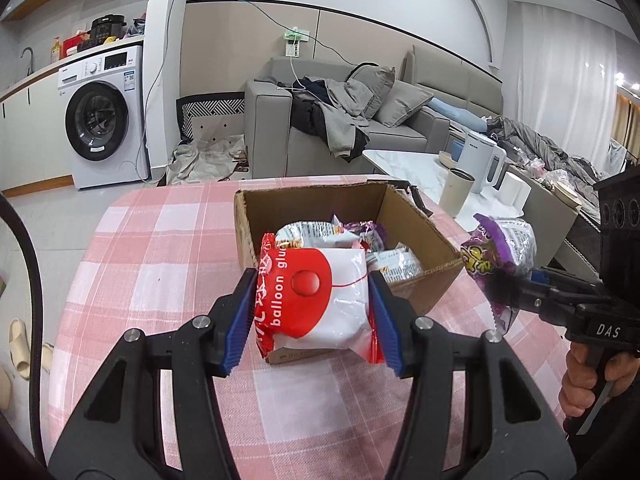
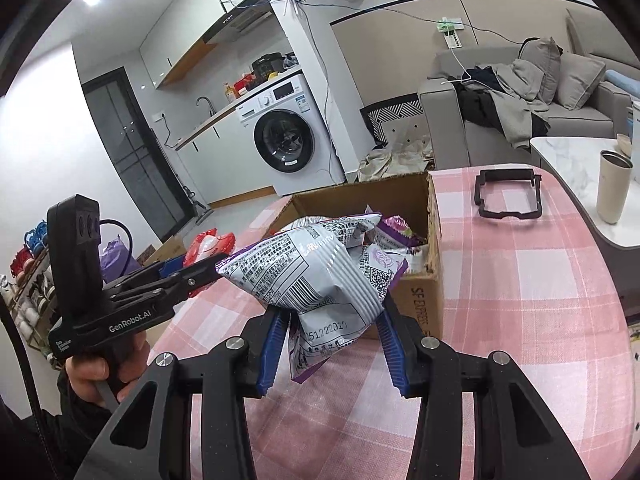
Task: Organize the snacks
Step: 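Lift both held items and carry them over the box, then lower both items into the box and open both tools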
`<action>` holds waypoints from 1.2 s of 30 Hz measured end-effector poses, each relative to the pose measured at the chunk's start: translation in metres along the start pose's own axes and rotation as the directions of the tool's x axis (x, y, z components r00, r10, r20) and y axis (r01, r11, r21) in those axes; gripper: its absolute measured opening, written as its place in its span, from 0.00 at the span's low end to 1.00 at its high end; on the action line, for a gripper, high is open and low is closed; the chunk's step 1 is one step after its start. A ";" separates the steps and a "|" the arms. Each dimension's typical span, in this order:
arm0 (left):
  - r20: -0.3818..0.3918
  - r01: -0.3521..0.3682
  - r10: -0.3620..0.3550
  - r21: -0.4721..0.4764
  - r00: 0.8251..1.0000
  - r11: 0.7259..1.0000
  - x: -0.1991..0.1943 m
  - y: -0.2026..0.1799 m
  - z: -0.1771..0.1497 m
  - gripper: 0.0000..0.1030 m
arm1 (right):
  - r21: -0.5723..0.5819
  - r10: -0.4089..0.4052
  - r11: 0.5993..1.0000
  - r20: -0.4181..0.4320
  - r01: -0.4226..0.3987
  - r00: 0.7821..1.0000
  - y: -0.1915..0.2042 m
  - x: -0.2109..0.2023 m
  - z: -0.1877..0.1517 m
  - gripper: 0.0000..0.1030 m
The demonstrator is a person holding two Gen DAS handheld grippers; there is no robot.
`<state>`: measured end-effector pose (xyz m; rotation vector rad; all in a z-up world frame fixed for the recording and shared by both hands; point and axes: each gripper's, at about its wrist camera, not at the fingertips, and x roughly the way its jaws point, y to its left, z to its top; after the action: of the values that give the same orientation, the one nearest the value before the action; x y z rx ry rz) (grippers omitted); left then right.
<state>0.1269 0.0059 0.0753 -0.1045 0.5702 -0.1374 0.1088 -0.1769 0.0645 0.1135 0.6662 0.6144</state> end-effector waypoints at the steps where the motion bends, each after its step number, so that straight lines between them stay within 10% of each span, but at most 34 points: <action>1: 0.003 0.001 -0.001 0.003 1.000 1.000 0.001 -0.001 0.003 0.50 | -0.003 0.001 1.000 0.005 -0.001 1.000 0.001 0.000 0.002 0.43; 36: -0.027 0.008 -0.008 -0.008 1.000 1.000 0.091 0.001 0.040 0.50 | -0.019 -0.066 0.998 -0.015 0.066 0.998 -0.026 0.065 0.049 0.43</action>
<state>0.2247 -0.0051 0.0606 -0.1125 0.5973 -0.1442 0.1918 -0.1566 0.0598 0.0693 0.6767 0.5581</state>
